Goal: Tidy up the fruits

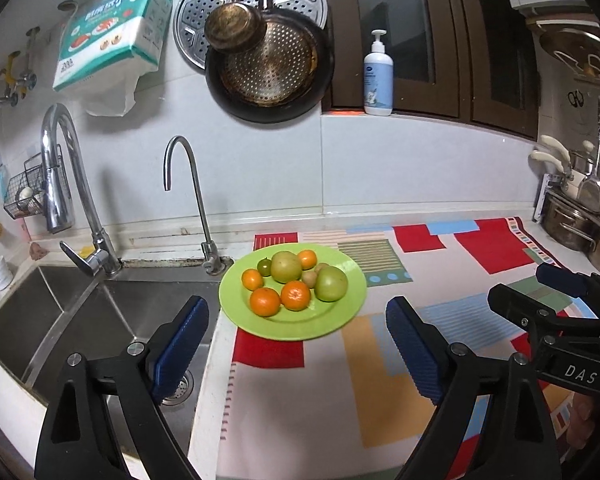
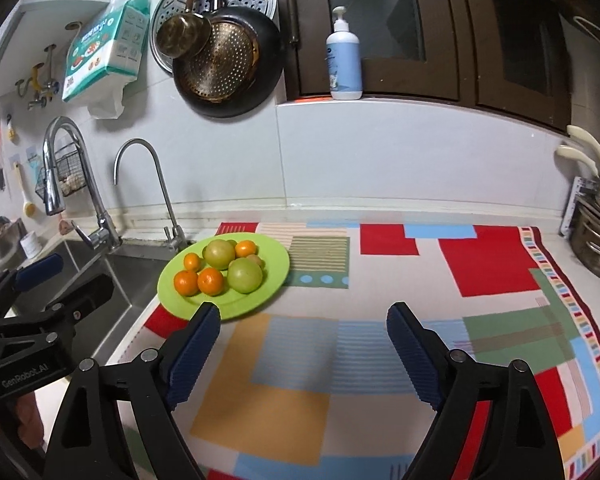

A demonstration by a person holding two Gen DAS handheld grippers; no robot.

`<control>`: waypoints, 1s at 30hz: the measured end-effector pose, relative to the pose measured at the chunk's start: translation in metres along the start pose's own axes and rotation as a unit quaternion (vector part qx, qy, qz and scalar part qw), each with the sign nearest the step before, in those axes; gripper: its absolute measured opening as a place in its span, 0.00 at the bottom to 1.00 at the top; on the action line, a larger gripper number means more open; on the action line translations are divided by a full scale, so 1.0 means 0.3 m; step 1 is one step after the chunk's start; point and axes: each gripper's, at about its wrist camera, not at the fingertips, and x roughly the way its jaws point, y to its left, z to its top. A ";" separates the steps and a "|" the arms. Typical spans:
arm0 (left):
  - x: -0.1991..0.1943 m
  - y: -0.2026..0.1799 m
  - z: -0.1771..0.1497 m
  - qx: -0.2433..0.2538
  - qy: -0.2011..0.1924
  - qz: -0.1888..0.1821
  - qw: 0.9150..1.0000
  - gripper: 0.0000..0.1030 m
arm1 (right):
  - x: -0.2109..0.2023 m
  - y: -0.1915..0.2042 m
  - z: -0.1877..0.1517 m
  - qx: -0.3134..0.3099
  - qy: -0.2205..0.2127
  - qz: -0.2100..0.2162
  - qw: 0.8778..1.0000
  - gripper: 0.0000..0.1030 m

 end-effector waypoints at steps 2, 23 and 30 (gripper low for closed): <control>-0.031 -0.015 -0.009 0.001 -0.002 0.000 1.000 0.89 | -0.034 -0.011 -0.014 0.001 -0.002 0.000 1.000 0.83; -0.353 -0.150 -0.066 0.006 -0.050 0.008 0.999 0.99 | -0.395 -0.095 -0.115 0.002 -0.043 -0.019 0.999 0.83; -0.427 -0.179 -0.080 0.007 -0.057 0.004 0.998 1.00 | -0.472 -0.107 -0.140 0.004 -0.052 -0.022 0.998 0.85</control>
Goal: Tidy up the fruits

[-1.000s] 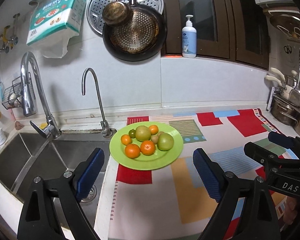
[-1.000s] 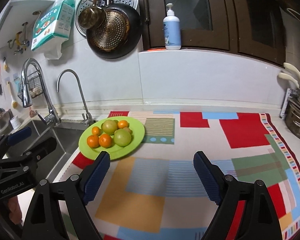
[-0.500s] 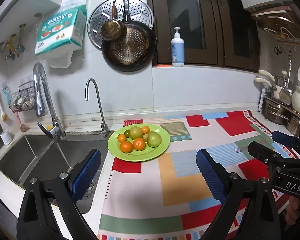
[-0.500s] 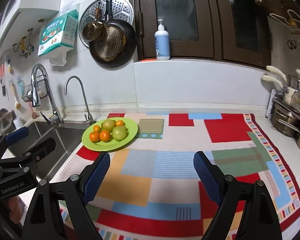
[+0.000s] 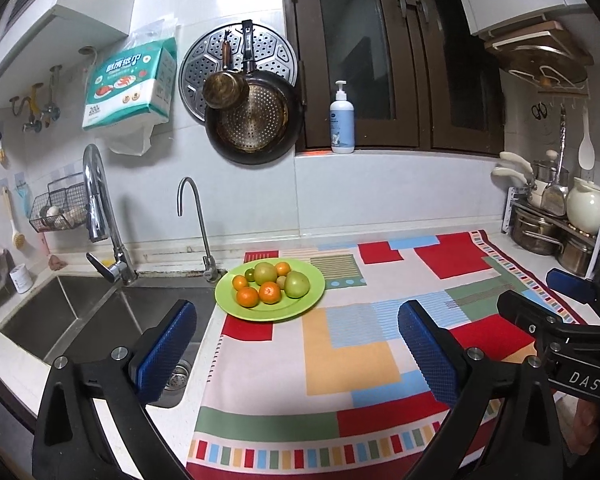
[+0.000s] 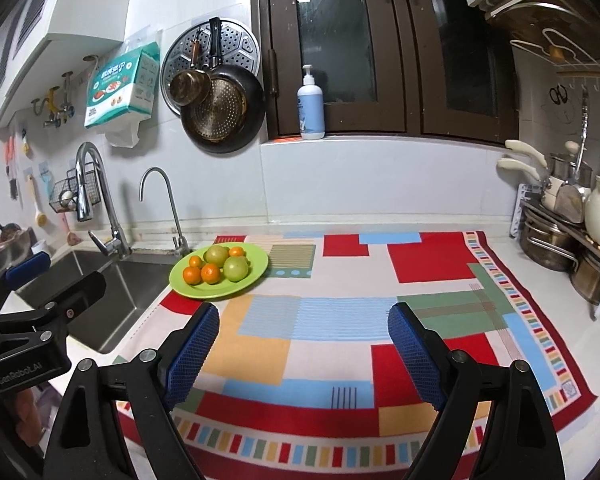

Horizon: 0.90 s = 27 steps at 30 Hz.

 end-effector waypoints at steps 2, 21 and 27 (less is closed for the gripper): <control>-0.017 -0.007 -0.005 -0.001 -0.001 0.000 1.000 1.00 | -0.019 -0.003 -0.006 -0.001 -0.002 -0.001 1.000 0.86; -0.118 -0.020 -0.031 0.000 -0.002 0.008 1.000 1.00 | -0.127 -0.007 -0.044 0.000 -0.012 -0.002 1.000 0.86; -0.128 -0.025 -0.038 0.001 0.000 0.006 1.000 1.00 | -0.136 -0.010 -0.053 0.001 -0.012 -0.002 1.000 0.86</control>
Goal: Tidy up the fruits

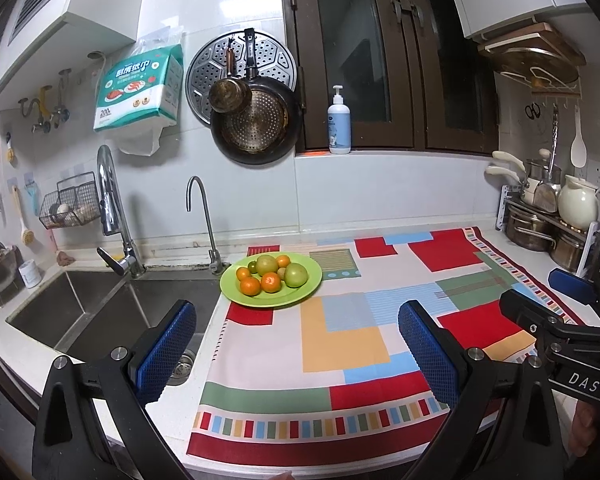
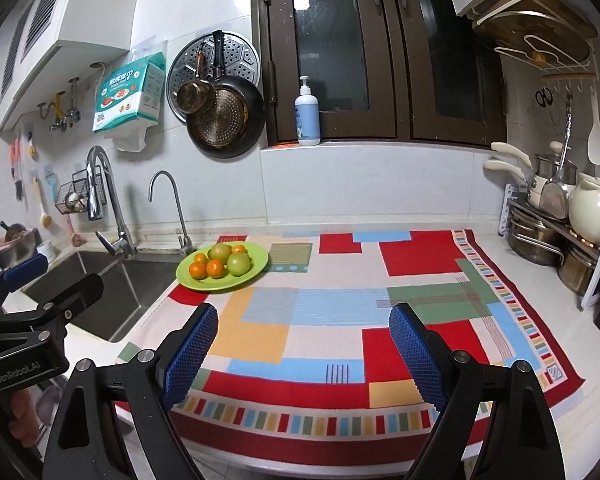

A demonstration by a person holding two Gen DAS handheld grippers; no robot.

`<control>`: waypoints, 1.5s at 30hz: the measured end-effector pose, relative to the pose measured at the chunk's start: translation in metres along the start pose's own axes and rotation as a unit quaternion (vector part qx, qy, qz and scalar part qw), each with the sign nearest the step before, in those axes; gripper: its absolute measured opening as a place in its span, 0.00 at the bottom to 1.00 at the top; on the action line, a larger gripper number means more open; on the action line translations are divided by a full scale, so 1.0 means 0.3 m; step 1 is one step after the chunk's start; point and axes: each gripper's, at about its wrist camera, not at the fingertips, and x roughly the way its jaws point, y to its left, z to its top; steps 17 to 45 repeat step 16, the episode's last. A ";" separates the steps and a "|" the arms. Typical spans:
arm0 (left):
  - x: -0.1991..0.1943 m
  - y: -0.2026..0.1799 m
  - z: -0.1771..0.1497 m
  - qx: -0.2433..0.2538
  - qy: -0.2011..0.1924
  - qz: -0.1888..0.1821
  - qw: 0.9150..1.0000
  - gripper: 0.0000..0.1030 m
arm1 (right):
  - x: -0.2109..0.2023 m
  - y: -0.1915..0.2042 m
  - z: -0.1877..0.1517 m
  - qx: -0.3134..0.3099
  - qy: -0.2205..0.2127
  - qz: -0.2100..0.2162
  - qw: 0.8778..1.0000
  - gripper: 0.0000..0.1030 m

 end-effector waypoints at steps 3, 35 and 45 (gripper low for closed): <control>-0.003 -0.002 0.000 0.002 -0.001 0.000 1.000 1.00 | 0.000 -0.002 0.000 0.000 0.000 0.000 1.000 0.86; 0.005 -0.004 0.003 -0.002 0.007 -0.001 1.000 1.00 | -0.009 -0.011 -0.014 0.001 0.002 -0.002 1.000 0.86; 0.005 -0.004 0.003 -0.002 0.007 -0.001 1.000 1.00 | -0.009 -0.011 -0.014 0.001 0.002 -0.002 1.000 0.86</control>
